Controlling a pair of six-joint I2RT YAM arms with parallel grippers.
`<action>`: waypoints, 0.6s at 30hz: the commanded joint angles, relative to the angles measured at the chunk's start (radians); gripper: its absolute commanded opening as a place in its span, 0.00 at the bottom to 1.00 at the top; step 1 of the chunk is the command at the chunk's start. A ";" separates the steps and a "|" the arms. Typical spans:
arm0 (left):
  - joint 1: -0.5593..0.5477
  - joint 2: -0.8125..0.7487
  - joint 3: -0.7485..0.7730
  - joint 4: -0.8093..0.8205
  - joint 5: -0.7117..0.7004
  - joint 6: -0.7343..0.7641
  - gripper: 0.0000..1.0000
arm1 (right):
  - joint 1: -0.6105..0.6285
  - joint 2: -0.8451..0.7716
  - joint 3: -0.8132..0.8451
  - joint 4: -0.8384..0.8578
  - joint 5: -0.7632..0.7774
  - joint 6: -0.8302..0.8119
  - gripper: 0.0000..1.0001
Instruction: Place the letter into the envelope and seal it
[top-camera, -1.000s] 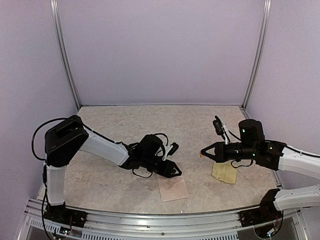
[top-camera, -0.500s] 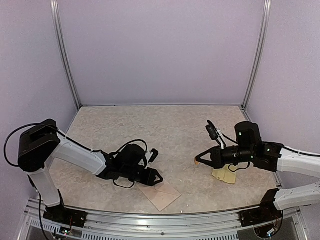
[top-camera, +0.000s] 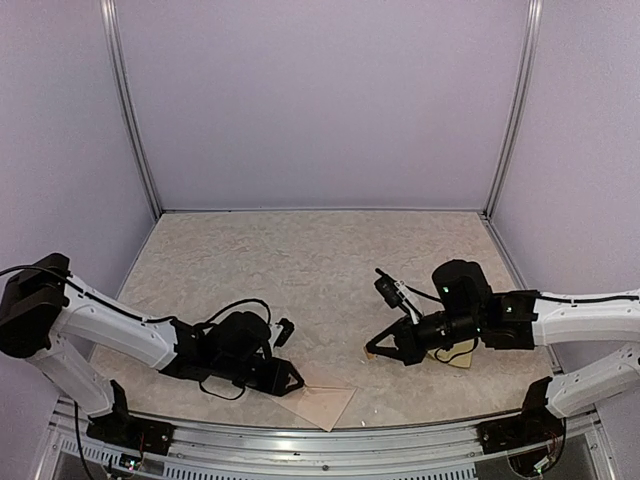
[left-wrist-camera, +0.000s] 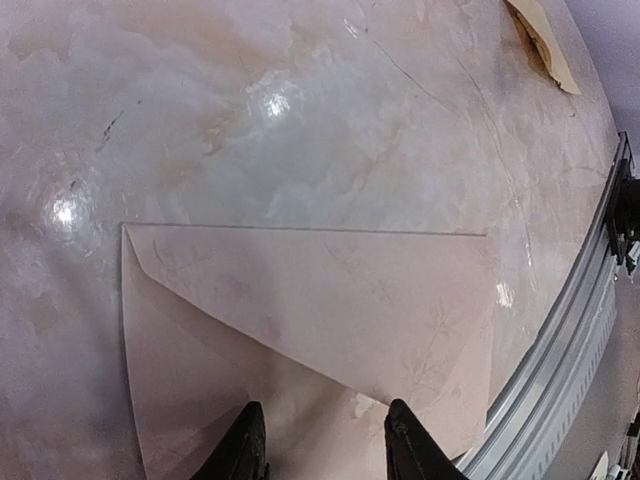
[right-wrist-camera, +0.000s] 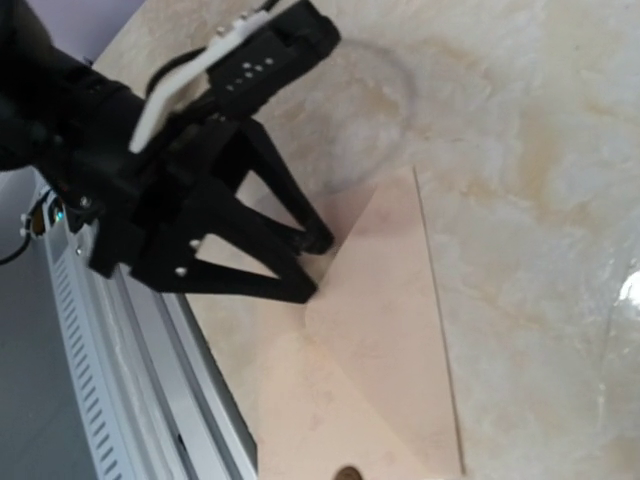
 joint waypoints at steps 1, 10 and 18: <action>-0.033 -0.059 -0.053 -0.036 -0.028 -0.066 0.38 | 0.031 0.026 0.013 0.050 0.021 0.023 0.00; -0.088 -0.194 -0.101 -0.051 -0.066 -0.102 0.38 | 0.043 0.010 -0.003 0.087 0.025 0.042 0.00; -0.167 -0.116 0.028 -0.012 -0.027 -0.002 0.38 | 0.044 -0.013 -0.007 0.094 0.052 0.050 0.00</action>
